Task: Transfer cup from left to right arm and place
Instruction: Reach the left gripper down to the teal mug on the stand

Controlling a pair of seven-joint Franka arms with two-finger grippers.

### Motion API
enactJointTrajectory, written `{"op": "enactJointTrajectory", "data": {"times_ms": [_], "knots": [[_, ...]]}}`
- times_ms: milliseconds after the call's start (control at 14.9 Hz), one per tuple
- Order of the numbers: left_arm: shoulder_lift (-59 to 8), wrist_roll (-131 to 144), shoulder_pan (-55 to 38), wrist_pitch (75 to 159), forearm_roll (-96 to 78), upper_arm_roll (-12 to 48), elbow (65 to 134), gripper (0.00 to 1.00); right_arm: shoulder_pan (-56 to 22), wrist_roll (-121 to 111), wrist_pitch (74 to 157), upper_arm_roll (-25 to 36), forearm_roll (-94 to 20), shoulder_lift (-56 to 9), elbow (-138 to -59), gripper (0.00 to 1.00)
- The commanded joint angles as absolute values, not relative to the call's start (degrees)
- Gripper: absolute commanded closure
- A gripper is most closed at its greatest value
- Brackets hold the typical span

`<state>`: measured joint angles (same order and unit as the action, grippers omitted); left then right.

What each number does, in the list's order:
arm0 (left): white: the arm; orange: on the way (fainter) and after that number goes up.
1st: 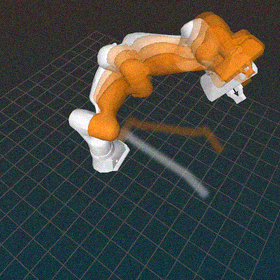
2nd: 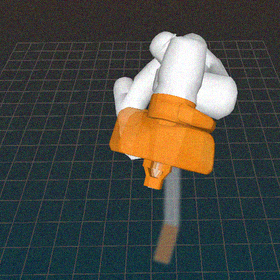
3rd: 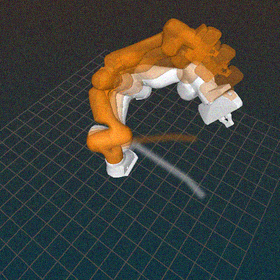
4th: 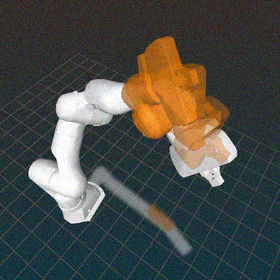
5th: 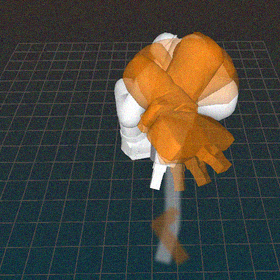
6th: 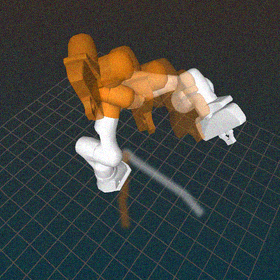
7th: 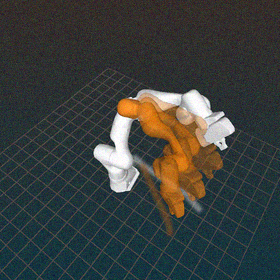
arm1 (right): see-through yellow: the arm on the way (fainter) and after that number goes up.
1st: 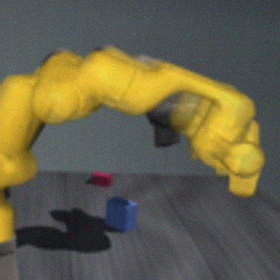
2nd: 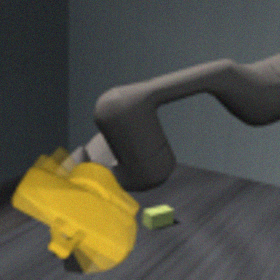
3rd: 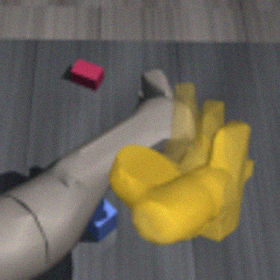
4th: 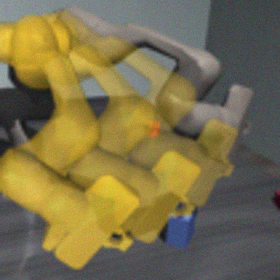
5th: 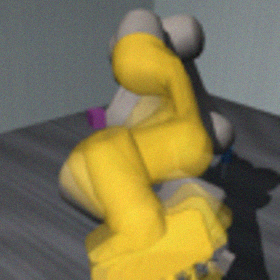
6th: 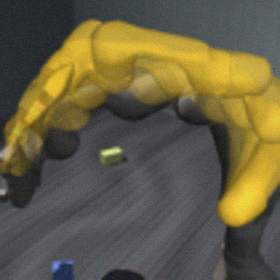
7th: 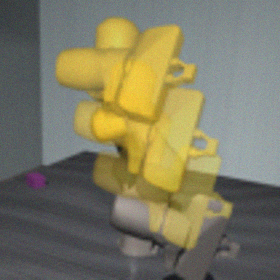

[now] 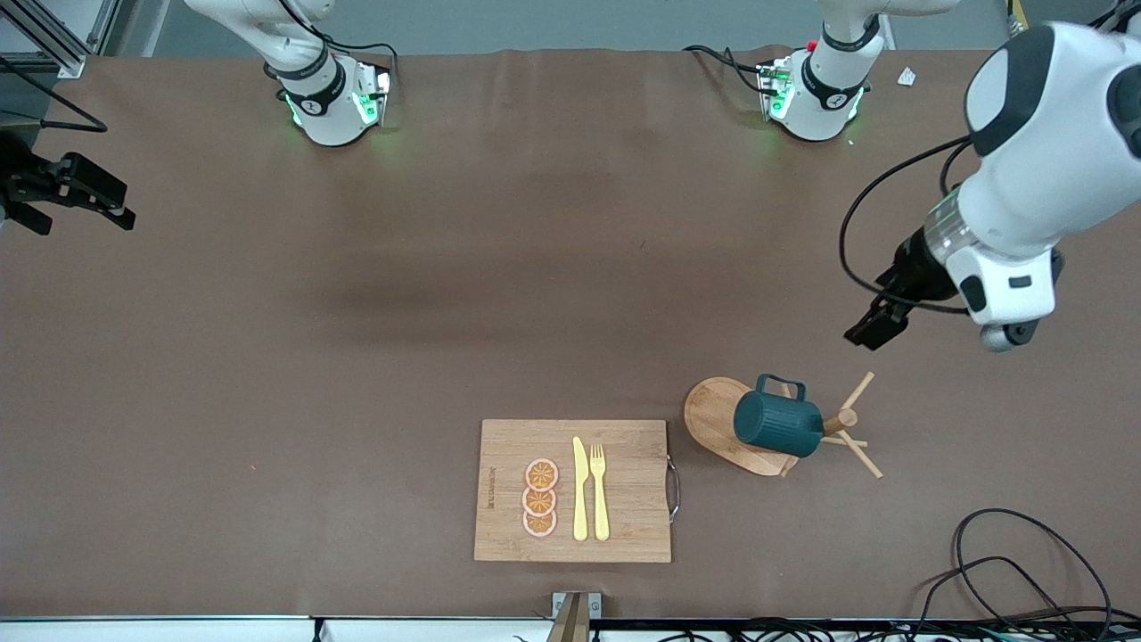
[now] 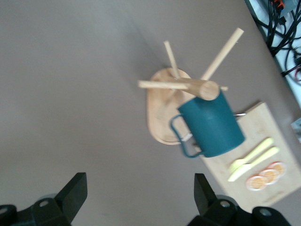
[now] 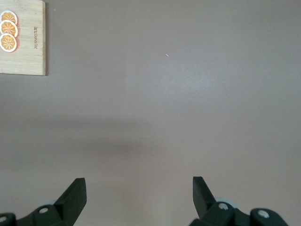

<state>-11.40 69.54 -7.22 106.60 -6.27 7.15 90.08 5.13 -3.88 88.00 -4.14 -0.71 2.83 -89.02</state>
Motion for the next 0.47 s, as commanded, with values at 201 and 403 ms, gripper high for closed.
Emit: {"op": "enactJointTrajectory", "data": {"times_ms": [201, 403], "knots": [[-19.2, 78.2, -7.4, 116.4, -13.9, 7.1, 88.2, 0.00, 5.1, -4.0, 87.5, -4.0, -0.3, 3.6, -89.3, 0.00], [-22.3, 80.6, -7.5, 117.2, -16.8, 7.1, 87.6, 0.00, 5.0, -4.0, 87.1, -4.0, -0.3, 3.6, -89.3, 0.00]]}}
